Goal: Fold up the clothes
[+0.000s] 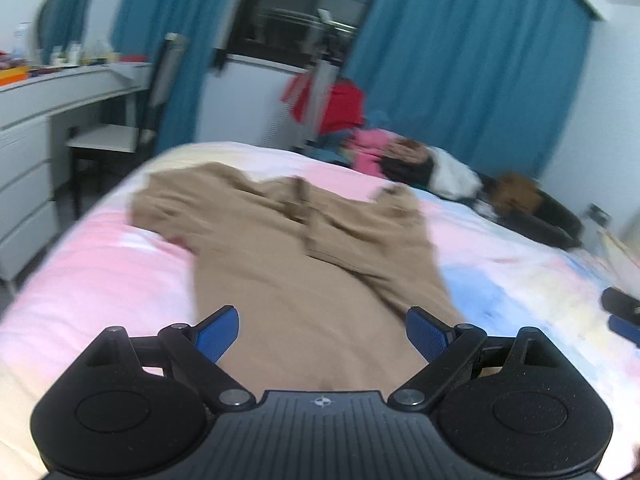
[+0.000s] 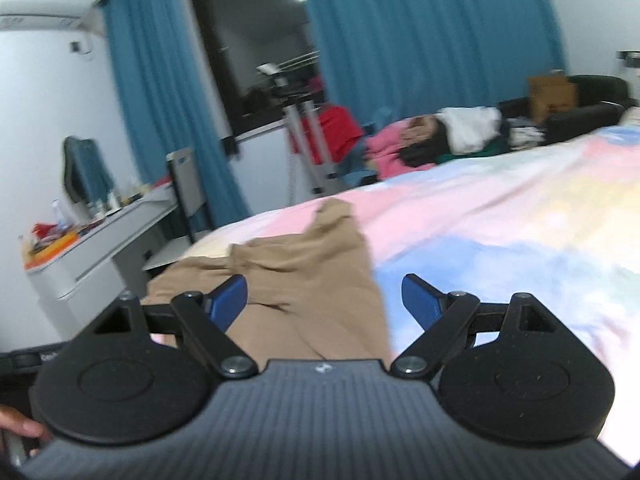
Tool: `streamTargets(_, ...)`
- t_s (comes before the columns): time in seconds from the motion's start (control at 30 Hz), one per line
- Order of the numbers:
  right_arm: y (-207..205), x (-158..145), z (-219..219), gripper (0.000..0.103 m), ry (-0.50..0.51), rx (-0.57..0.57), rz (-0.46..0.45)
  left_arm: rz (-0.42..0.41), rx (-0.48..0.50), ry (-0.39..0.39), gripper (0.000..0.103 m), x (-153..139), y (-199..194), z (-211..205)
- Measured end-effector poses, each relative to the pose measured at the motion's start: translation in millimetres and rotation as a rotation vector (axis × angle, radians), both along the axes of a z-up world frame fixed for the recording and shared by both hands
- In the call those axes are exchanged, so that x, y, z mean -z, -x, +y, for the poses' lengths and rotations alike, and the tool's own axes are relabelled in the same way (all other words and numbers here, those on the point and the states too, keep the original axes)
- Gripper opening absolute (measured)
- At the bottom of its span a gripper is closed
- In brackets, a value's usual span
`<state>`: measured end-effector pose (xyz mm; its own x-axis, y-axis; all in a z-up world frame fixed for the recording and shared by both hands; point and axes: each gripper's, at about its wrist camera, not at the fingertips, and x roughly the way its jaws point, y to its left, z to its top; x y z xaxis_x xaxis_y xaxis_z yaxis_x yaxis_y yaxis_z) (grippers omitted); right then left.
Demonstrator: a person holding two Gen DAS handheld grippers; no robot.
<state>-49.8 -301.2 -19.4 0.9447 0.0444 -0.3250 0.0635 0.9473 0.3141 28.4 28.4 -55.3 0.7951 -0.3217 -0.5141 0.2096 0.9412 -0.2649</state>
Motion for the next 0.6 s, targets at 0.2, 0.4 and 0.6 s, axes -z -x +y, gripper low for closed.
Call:
streamTargets(0.2,34.0,0.3,-31.9,0.086,-0.017,0.143,-0.086,0.052,0.2,0.034,0.091,15.0,21.9,-66.7)
streamTargets(0.4,50.8,6.3,-64.8,0.086,-0.043,0.305,-0.164,0.148,0.3,0.073,0.084,30.2,19.0,-127.3)
streamTargets(0.6,42.7,20.9,-89.9,0.086,-0.119,0.368,-0.161,0.215,0.271,0.08,0.08,47.2,-6.5,-188.1)
